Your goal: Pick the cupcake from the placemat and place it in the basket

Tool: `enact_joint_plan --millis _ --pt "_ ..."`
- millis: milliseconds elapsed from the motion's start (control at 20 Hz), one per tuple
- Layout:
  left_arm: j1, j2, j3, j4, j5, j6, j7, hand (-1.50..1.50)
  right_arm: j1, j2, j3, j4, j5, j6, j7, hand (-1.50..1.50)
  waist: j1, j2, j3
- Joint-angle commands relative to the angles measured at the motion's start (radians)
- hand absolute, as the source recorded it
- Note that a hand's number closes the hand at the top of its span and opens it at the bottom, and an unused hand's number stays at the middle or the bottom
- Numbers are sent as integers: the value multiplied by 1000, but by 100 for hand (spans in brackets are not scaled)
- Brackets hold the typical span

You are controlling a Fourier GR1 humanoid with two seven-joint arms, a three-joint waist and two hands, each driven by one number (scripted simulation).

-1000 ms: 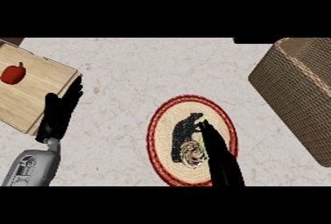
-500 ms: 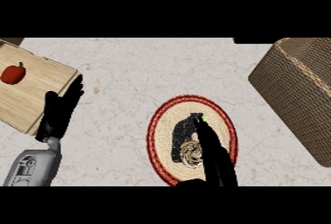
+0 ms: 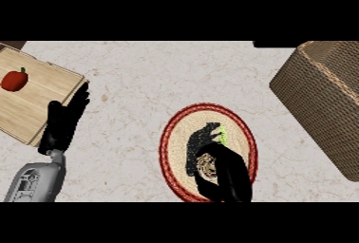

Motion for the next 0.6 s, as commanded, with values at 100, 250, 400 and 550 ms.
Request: enact_joint_plan --millis 100,250,400,550 --pt "53 2 -11 -122 4 -33 72 0 -11 17 61 44 135 -43 36 150 4 0 1" --pt "-5 -40 -6 11 -37 20 2 0 -23 9 11 76 168 -70 -13 150 -1 2 1" --pt "5 -33 -7 -25 -24 15 15 0 -74 -168 42 39 167 195 -37 150 7 1 0" --pt "6 -8 -2 -25 -6 -24 25 0 -109 -290 100 77 206 346 -98 150 24 3 -2"
